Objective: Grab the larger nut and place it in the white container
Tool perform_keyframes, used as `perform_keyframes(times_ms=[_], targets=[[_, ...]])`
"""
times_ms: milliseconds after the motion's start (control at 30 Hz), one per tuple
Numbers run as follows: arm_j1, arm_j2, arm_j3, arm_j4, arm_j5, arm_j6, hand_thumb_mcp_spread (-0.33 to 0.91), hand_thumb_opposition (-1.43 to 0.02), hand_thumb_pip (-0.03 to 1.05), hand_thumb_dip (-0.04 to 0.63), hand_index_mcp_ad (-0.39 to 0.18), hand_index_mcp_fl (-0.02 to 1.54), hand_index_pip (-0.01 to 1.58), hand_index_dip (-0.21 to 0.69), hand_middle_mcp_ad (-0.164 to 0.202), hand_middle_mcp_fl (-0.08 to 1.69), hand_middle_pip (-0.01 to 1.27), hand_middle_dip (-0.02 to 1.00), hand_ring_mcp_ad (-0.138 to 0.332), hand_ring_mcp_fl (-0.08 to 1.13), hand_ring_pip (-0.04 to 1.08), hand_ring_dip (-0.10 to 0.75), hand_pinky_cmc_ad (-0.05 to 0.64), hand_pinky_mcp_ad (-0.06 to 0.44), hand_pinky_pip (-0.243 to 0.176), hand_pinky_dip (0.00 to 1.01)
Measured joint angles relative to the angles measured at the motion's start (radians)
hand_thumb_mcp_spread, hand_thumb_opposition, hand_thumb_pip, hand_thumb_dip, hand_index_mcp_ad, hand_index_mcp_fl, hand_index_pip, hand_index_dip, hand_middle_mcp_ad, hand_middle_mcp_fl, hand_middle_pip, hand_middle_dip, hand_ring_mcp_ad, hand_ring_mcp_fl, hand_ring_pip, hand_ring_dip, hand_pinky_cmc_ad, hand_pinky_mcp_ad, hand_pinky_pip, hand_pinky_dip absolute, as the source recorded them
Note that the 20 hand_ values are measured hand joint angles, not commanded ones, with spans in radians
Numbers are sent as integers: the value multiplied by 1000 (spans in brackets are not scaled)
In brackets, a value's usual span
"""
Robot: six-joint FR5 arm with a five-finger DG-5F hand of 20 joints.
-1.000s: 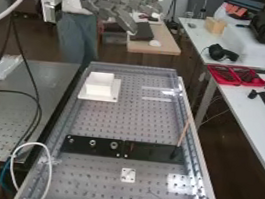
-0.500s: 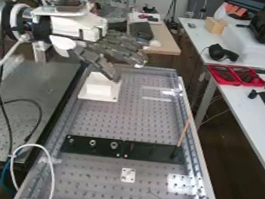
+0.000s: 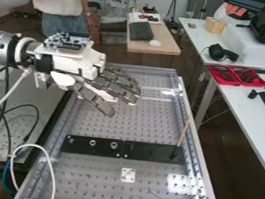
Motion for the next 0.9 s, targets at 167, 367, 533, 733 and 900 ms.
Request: perform_keyframes(times_ms=[167, 367, 533, 733, 900], targets=[[-57, -45, -2, 22, -81, -3, 246, -836, 719, 175, -89, 10, 888, -143, 61, 87, 134, 236, 178, 0, 98, 157, 377, 340, -91, 682], [-130, -117, -6, 64, -187, -18, 253, -848, 719, 187, -106, 9, 1052, -140, 61, 72, 134, 236, 180, 0, 98, 157, 377, 340, -91, 681], [-169, -179, 2, 89, -258, -47, 253, -848, 719, 188, -110, 12, 1140, -86, 58, 24, 134, 236, 180, 0, 101, 157, 377, 340, -91, 681], [-206, -234, 20, 132, -328, -68, 253, -864, 724, 188, -120, 12, 1300, -40, 61, 23, 134, 236, 180, 0, 98, 157, 375, 344, -91, 681], [-229, -258, 17, 174, -364, -90, 255, -864, 740, 188, -120, 10, 1393, 2, 61, 23, 134, 236, 180, 0, 101, 157, 375, 340, -91, 681]])
